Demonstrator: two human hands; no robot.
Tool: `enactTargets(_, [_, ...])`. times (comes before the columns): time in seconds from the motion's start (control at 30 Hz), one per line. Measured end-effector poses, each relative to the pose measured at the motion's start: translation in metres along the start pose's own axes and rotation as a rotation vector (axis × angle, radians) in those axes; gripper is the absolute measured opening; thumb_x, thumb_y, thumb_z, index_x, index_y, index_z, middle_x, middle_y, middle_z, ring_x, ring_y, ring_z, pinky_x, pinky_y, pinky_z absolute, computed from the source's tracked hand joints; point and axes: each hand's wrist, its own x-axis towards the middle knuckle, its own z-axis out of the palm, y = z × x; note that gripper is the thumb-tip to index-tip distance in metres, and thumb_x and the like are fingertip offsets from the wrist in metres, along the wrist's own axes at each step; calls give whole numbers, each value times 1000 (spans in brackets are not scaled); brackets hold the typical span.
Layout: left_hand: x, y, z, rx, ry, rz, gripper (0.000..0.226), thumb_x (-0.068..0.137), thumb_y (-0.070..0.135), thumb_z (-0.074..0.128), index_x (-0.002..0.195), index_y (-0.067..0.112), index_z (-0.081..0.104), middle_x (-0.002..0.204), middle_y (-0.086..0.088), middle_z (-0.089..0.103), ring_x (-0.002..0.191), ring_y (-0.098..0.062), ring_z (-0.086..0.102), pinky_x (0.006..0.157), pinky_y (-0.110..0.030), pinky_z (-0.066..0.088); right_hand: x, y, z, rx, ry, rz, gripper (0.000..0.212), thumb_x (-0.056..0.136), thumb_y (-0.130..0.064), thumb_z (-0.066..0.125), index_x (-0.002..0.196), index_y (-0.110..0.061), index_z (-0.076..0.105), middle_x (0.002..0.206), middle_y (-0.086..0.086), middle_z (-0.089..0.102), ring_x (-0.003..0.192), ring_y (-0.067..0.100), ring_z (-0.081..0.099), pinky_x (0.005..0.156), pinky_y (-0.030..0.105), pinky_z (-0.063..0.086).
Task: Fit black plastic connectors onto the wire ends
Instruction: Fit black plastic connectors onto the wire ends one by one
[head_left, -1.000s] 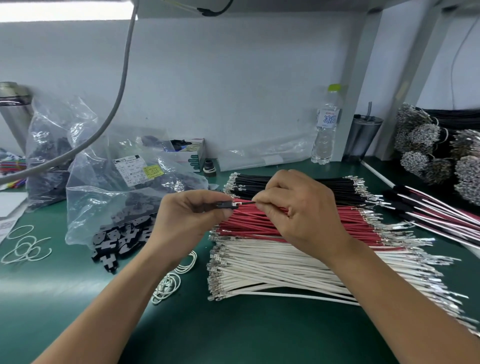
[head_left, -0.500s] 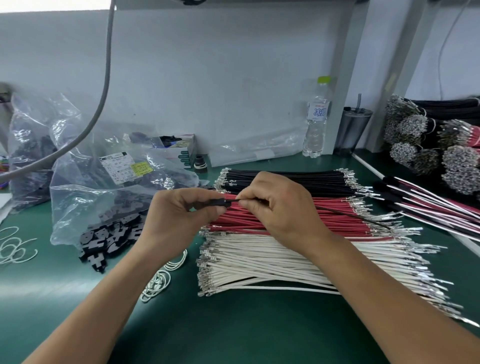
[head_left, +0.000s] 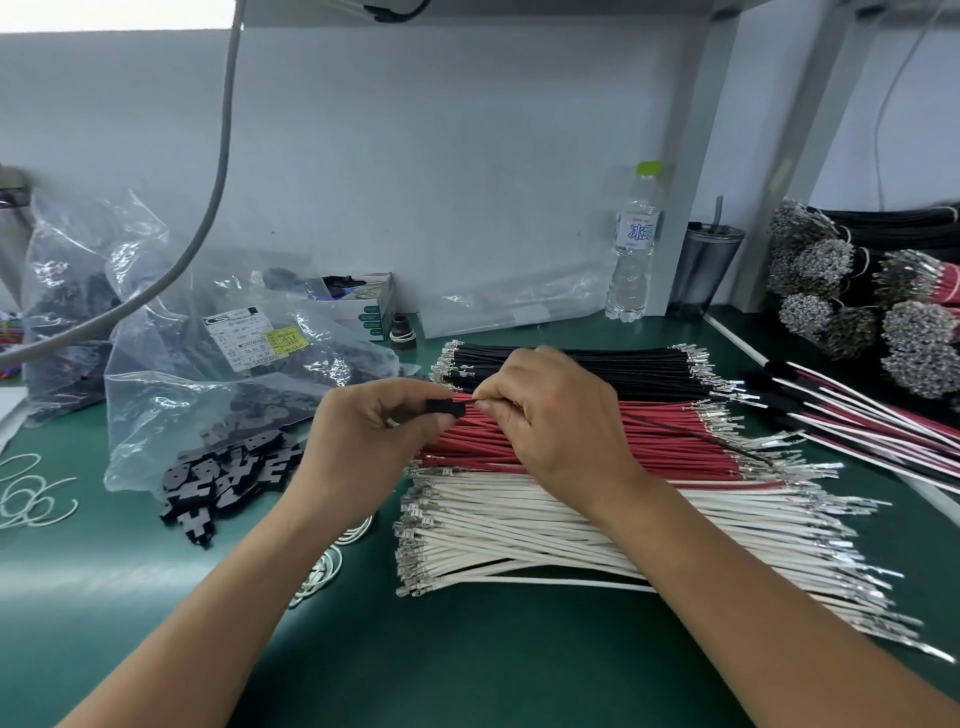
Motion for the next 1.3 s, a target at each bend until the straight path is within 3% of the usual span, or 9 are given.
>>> enactTargets(0.1, [5, -2, 0, -109, 74, -72, 22, 84, 1, 80, 97, 19, 81, 73, 8, 77, 60, 0, 67, 57, -8, 48, 0, 1, -3, -115, 73, -65, 14, 87, -28, 75, 98, -20, 74, 90, -7, 62, 86, 13, 52, 70, 23, 44])
enactTargets(0.23, [7, -8, -7, -195, 129, -145, 21, 83, 7, 82, 101, 19, 80, 78, 1, 79, 61, -7, 69, 53, -13, 50, -6, -5, 6, -102, -244, -23, 20, 88, -46, 70, 99, -30, 76, 89, -13, 64, 86, 11, 51, 66, 29, 46])
enactTargets(0.37, [8, -11, -9, -259, 129, -200, 21, 83, 11, 83, 100, 23, 80, 81, -2, 80, 62, -12, 71, 51, -16, 51, -5, -3, 11, -64, -266, 46, 12, 95, -32, 64, 92, -32, 76, 90, -15, 66, 88, 8, 54, 65, 30, 47])
enactTargets(0.5, [10, -14, -10, -326, 123, -262, 22, 86, 8, 80, 104, 20, 80, 86, -5, 80, 62, -13, 71, 50, -18, 52, -4, -4, 13, -49, -298, 77, 7, 93, -35, 67, 90, -30, 72, 90, -15, 62, 88, 6, 51, 63, 28, 41])
enactTargets(0.6, [10, -14, -13, -359, 129, -297, 16, 86, 8, 79, 99, 18, 81, 86, -8, 80, 62, -14, 71, 50, -20, 52, -3, -6, 11, -52, -314, 103, 9, 95, -34, 65, 90, -29, 71, 91, -15, 63, 89, 6, 54, 69, 30, 49])
enactTargets(0.83, [11, -10, -16, -593, 57, -378, 20, 74, 18, 80, 92, 11, 83, 91, -19, 78, 61, -18, 67, 50, -24, 53, 1, 7, -7, 365, -221, 297, 26, 98, -12, 60, 113, -29, 71, 91, -17, 59, 88, 2, 57, 80, 19, 49])
enactTargets(0.93, [10, -9, -15, -681, -24, -395, 27, 73, 18, 78, 96, 5, 81, 91, -21, 77, 60, -17, 66, 52, -23, 54, 0, 4, -7, 378, -144, 277, 27, 97, -11, 62, 113, -27, 75, 87, -15, 57, 88, 2, 57, 78, 12, 42])
enactTargets(1.1, [10, -7, -16, -765, -83, -409, 30, 78, 15, 75, 103, -2, 77, 88, -19, 77, 58, -16, 64, 52, -23, 54, -2, 1, -5, 368, -15, 245, 12, 90, -19, 75, 99, -25, 80, 84, -12, 60, 80, 8, 61, 73, 30, 53])
enactTargets(1.3, [10, -5, -16, -797, -122, -431, 29, 78, 17, 76, 102, 1, 77, 87, -18, 76, 58, -16, 64, 53, -23, 55, -4, -1, -4, 327, 39, 235, 11, 88, -22, 76, 97, -25, 80, 84, -13, 59, 77, 8, 60, 70, 31, 53])
